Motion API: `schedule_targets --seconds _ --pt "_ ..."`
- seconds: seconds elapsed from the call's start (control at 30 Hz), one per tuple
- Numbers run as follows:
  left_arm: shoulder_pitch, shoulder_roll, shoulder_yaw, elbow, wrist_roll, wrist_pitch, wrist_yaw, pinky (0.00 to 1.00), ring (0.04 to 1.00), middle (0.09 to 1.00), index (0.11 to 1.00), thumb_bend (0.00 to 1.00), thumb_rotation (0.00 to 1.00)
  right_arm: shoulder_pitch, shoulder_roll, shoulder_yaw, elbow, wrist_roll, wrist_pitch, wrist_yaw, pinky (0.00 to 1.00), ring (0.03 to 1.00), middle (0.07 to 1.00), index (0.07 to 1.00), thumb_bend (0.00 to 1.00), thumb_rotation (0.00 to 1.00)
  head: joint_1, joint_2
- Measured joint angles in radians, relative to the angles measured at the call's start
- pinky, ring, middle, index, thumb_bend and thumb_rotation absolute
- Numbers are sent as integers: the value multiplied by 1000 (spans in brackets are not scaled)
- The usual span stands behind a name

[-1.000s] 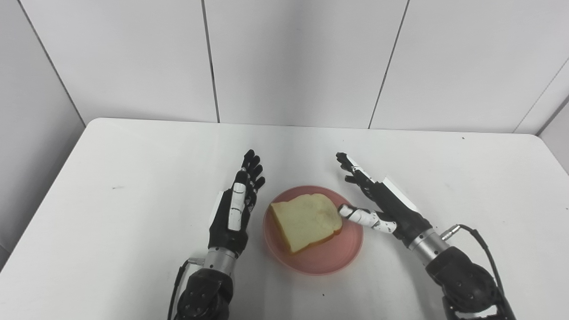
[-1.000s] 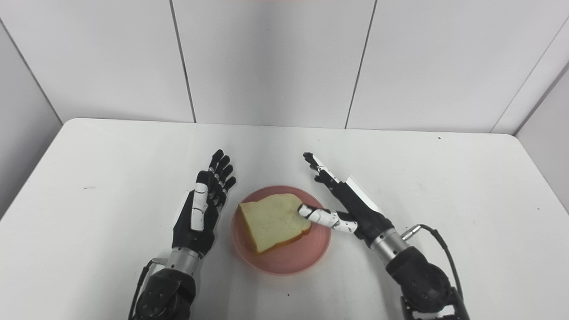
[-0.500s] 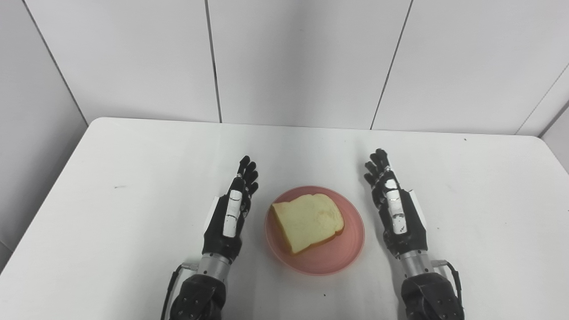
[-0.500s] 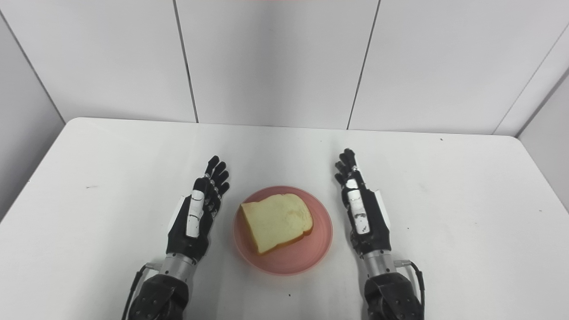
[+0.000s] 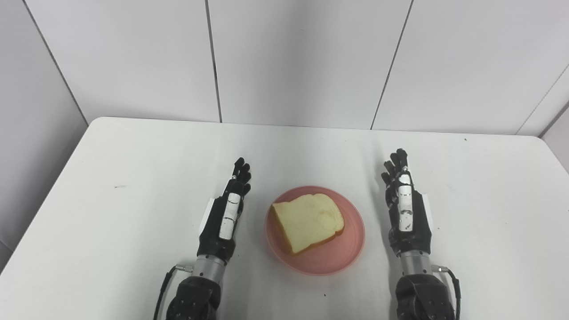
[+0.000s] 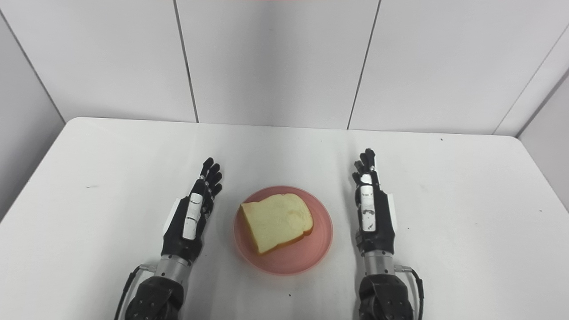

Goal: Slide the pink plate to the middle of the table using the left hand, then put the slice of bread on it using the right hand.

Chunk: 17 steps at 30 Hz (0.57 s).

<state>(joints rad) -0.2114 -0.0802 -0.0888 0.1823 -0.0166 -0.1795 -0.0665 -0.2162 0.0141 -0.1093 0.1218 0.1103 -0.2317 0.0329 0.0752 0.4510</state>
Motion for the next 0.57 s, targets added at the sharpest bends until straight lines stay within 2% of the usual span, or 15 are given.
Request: schedule_targets --seconds 0.2,0.57 --pt "0 -2 3 0 7 0 15 1000 1000 1000 1000 678 1000 30 9 9 3 13 -1 -3 1000 1000 1000 1000 635 881 -2 5" --pt "0 -18 12 1 12 1 55 1000 1000 1000 1000 654 1000 39 -10 40 -4 37 8 14 1000 1000 1000 1000 614 862 8 6"
